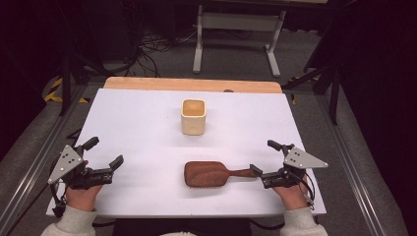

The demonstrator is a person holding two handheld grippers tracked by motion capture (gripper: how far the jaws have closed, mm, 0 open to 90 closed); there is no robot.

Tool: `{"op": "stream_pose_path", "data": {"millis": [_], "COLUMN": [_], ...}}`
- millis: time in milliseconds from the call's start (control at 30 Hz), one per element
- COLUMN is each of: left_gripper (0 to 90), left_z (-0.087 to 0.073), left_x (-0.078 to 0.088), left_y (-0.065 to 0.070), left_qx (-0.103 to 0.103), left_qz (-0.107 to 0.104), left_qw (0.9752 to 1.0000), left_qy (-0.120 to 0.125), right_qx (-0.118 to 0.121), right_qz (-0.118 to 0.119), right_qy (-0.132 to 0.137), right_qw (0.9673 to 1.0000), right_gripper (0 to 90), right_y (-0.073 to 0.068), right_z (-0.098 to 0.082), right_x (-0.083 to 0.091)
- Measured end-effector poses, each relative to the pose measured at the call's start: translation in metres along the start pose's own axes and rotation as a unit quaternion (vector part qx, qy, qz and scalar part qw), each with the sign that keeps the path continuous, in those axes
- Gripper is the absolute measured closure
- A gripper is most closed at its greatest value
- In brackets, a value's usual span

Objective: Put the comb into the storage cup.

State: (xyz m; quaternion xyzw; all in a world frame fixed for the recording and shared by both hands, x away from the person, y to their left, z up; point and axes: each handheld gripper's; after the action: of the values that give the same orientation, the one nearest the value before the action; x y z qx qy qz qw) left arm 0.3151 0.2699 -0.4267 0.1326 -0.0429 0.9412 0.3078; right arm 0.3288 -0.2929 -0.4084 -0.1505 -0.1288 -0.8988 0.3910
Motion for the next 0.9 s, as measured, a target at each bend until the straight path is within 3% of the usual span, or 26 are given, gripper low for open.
{"op": "stream_pose_path", "data": {"millis": [100,433,500,667,833,900], "left_gripper": [0.2,0.5,0.6,0.2,0.2,0.5], "left_z": [0.0002,0.0007,0.0008,0.0017,0.0022,0.0020], "left_x": [0.0004,0.0018,0.0020,0.0018,0.0018,0.0019], "left_y": [0.0017,0.0002,0.0002,0.0015,0.0025,0.0022], "left_qx": [-0.006,0.001,0.001,-0.008,-0.009,-0.006], "left_qz": [0.001,0.009,0.009,-0.006,-0.008,-0.010], "left_qw": [1.0000,1.0000,1.0000,0.9999,0.9999,0.9999], "left_qy": [0.001,0.004,0.002,0.001,-0.002,-0.002], "right_qx": [0.000,-0.002,0.000,0.004,0.001,0.002], "right_qz": [-0.001,-0.008,-0.001,0.005,0.014,0.021], "right_qy": [0.008,-0.006,0.005,0.004,0.002,0.018], "right_qw": [1.0000,0.9999,1.0000,1.0000,0.9999,0.9996], "right_gripper": [0.4,0.4,0.8,0.8,0.0,0.0], "right_y": [-0.0005,-0.0004,-0.0018,-0.0024,-0.0026,-0.0048], "right_z": [0.0003,0.0003,0.0004,0.0018,0.0064,0.0090], "right_x": [0.0008,-0.0018,-0.0030,-0.0053,-0.0072,-0.0091]}}
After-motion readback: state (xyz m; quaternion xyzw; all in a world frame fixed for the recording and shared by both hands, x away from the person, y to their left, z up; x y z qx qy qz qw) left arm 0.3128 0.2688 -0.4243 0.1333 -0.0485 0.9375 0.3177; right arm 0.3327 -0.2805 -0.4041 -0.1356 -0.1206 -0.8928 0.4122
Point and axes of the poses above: each handheld gripper's, and its own axes: x roughly backward along the jaws, z roughly out of its top, y roughly to its right, and after that the axes turned 7 degrees about -y, right-handed
